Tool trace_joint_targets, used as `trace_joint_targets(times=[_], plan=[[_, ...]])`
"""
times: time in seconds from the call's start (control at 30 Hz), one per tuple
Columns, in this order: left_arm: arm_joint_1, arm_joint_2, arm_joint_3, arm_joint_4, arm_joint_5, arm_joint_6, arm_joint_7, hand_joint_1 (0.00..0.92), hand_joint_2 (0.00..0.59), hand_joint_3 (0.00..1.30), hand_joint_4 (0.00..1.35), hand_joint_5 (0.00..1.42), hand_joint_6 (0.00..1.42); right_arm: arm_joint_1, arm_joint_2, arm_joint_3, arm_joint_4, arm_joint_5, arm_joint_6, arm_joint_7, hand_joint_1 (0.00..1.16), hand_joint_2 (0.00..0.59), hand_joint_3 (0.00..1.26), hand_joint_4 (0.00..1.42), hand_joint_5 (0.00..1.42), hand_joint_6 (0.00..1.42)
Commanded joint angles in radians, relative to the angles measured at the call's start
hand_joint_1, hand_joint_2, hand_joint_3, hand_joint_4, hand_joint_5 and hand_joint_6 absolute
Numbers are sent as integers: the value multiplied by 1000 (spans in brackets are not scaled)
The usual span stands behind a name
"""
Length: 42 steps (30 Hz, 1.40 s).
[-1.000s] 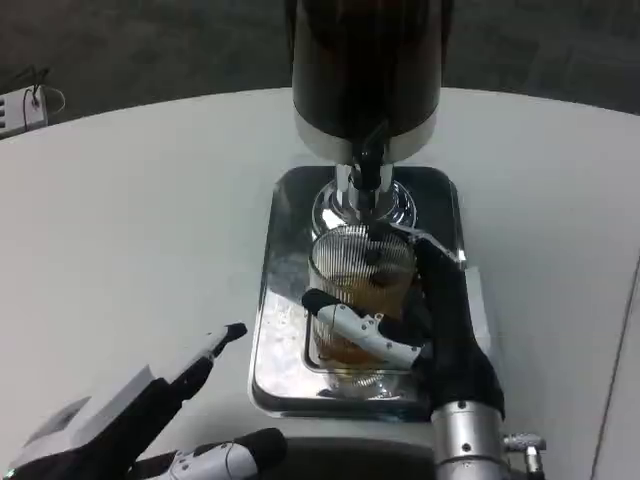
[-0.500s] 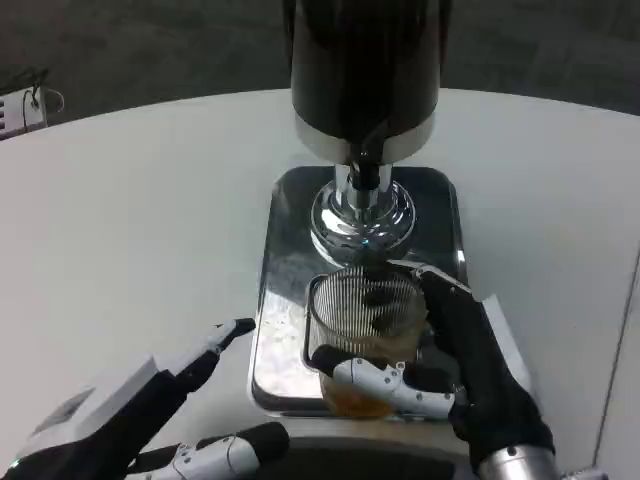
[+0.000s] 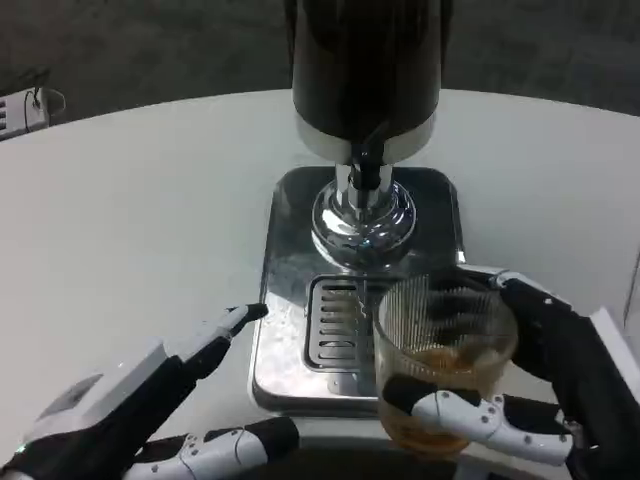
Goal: Grasp the cup under the faucet to collect the drink, then remove the cup.
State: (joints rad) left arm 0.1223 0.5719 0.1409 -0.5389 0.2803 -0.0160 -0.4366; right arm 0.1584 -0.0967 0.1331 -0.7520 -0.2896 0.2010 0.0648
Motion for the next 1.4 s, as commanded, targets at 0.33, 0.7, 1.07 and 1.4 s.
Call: trace_joint_targets(times=[0.33,0.7,1.07,1.4], plan=[[42,13,-73,-106,87,-87,-7,0,58,0,0,0,0,20,-105,-126,-156,69,-3,113,1011,202,1073,1308,1383,754],[96,13,-55,-176,154,-76,-9,0,58,0,0,0,0,1,-150,-163,-194,104,-24,159,1010,201,1068,1308,1383,744],[105,5,-38,-195,204,-54,-10,0,62,0,0,0,0,27,-153,-156,-216,97,-37,167,1001,199,1068,1308,1383,747],[122,0,-35,-203,201,-49,-10,0,62,0,0,0,0,45,-155,-167,-228,97,-40,167,998,199,1068,1308,1370,750]])
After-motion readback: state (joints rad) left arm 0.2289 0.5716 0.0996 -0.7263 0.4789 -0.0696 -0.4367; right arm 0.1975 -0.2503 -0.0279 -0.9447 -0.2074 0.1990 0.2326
